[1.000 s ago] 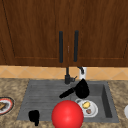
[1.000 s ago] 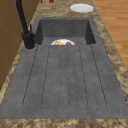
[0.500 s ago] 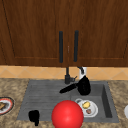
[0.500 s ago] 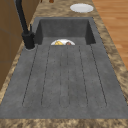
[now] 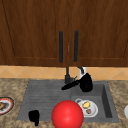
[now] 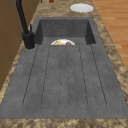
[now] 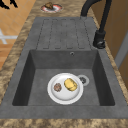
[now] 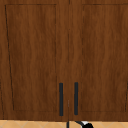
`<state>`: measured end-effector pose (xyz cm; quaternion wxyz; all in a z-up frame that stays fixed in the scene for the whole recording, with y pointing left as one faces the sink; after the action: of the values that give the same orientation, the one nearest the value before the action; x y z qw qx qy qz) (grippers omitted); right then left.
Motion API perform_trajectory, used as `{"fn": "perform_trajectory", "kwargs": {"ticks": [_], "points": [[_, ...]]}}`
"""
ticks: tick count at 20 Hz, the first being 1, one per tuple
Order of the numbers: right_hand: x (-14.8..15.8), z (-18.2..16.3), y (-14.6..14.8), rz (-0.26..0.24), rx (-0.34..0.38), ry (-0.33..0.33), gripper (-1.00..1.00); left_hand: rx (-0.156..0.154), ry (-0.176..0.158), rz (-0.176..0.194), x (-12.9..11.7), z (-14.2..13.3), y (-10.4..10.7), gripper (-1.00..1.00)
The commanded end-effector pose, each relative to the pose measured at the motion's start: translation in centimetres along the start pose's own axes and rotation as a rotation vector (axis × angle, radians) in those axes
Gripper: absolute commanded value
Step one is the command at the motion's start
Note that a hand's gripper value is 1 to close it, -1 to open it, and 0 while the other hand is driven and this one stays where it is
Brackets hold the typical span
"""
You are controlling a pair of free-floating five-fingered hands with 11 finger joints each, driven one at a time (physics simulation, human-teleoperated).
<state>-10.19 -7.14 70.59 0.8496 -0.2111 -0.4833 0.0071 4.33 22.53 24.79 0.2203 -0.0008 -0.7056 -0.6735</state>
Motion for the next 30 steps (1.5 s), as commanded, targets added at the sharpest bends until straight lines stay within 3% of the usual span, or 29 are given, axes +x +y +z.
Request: {"fn": "perform_trajectory", "kwargs": {"ticks": [1, 3, 7, 15, 21, 26, 30], "points": [[3.0, -0.5, 0.2, -0.038, 0.025, 0.009, -1.00, 0.000, 0.000, 0.000, 0.0, 0.0, 0.0, 0.00], [3.8, -0.4, 0.0, -0.060, 0.030, 0.034, -1.00, 0.000, 0.000, 0.000, 0.0, 0.0, 0.0, 0.00], [5.4, -0.1, -0.1, -0.109, -0.022, 0.007, -1.00, 0.000, 0.000, 0.000, 0.0, 0.0, 0.0, 0.00], [10.8, -0.1, -1.7, -0.100, -0.058, 0.049, -1.00, 0.000, 0.000, 0.000, 0.0, 0.0, 0.0, 0.00], [13.8, 0.1, -2.5, -0.160, -0.120, 0.040, -1.00, 0.000, 0.000, 0.000, 0.0, 0.0, 0.0, 0.00], [15.4, -0.4, -2.6, -0.243, -0.184, 0.000, -1.00, 0.000, 0.000, 0.000, 0.0, 0.0, 0.0, 0.00], [16.4, -0.9, -2.7, -0.296, -0.222, 0.012, -1.00, 0.000, 0.000, 0.000, 0.0, 0.0, 0.0, 0.00]]}}
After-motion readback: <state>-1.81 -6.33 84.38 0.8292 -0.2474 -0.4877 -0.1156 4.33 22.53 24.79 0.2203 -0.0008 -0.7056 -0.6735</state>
